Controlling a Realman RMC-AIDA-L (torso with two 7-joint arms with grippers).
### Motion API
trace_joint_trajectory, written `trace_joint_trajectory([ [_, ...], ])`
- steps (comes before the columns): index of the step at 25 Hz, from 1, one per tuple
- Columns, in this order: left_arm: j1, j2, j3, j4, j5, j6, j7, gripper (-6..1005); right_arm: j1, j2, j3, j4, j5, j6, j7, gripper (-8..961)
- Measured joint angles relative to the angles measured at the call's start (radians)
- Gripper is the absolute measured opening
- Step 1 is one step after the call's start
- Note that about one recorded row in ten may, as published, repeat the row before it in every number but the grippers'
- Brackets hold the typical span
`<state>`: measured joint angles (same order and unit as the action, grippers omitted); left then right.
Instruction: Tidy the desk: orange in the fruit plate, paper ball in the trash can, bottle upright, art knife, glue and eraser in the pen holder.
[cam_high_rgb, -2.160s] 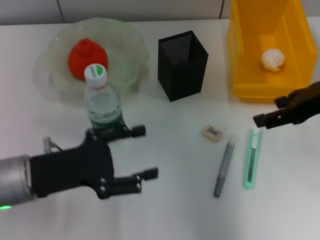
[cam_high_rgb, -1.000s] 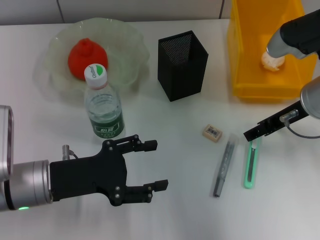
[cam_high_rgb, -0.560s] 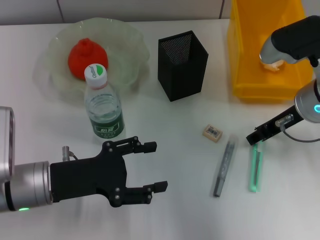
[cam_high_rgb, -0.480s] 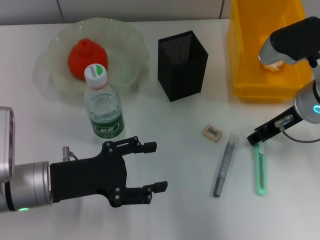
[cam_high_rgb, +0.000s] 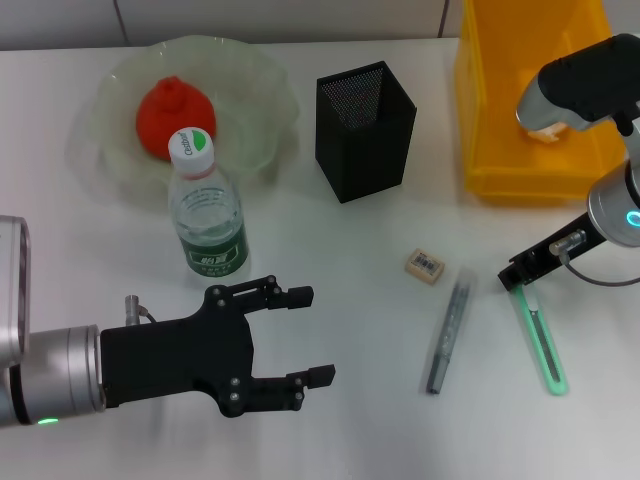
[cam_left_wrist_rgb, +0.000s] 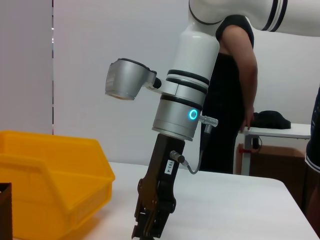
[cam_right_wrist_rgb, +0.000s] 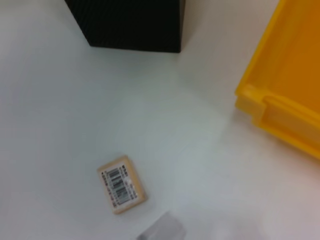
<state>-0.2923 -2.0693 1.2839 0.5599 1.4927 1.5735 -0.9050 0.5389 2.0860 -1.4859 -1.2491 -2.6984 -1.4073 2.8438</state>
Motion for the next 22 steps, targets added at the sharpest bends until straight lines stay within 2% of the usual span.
trace_joint_trajectory([
  [4, 0.0, 0.0, 0.0, 0.0, 0.0, 0.0, 0.0, 799, 0.0, 0.0, -0.002, 0.001, -0.001, -0.009, 0.0, 335],
  [12, -0.002, 0.0, 0.0, 0.0, 0.0, 0.0, 0.0, 800, 0.005, -0.001, -0.007, 0.011, -0.024, -0.018, -0.003, 179],
  [14, -0.002, 0.0, 0.0, 0.0, 0.0, 0.0, 0.0, 800, -0.004, -0.001, -0.005, -0.01, -0.023, -0.022, -0.007, 177],
  [17, -0.001, 0.0, 0.0, 0.0, 0.0, 0.0, 0.0, 800, -0.032, -0.001, 0.013, -0.087, -0.004, -0.03, -0.016, 173],
  [19, 0.0, 0.0, 0.002, -0.001, 0.002, 0.001, 0.0, 800, -0.108, -0.003, 0.122, -0.259, 0.136, -0.022, -0.092, 173],
  [22, 0.0, 0.0, 0.003, -0.003, 0.009, 0.001, -0.001, 800, -0.128, -0.002, 0.16, -0.293, 0.186, -0.006, -0.127, 174],
])
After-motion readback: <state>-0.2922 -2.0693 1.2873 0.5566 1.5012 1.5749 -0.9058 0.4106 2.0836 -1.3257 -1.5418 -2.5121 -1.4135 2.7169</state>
